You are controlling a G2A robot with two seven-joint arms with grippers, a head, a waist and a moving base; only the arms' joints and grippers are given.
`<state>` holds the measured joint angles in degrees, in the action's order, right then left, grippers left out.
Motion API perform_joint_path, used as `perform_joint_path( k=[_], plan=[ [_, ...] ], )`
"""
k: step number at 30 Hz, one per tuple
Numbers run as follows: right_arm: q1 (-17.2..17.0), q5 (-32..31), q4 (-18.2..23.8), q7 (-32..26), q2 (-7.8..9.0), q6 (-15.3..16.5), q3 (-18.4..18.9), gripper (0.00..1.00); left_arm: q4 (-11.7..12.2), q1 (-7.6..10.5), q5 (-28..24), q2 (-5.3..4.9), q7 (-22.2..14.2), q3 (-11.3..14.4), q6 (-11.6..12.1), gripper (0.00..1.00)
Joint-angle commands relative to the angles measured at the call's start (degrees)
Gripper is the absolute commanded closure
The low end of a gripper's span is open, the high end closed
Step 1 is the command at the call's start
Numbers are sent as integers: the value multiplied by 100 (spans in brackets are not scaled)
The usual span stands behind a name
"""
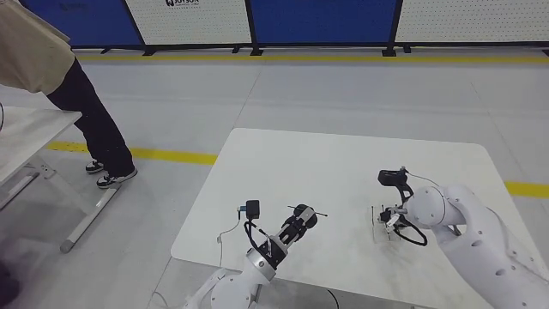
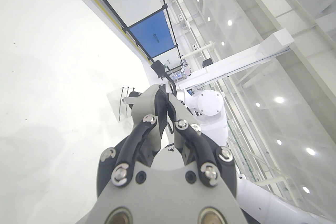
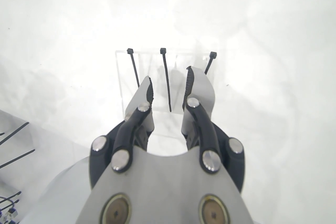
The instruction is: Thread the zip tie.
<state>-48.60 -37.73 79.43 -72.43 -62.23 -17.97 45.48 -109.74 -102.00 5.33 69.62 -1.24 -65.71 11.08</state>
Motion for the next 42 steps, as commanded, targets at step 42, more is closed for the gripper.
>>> perform_joint_path(
  k=[42],
  plan=[
    [-2730,-316,3264,1761,458,135,2435,100,0,0,0,0,0,0,0,100]
  ],
)
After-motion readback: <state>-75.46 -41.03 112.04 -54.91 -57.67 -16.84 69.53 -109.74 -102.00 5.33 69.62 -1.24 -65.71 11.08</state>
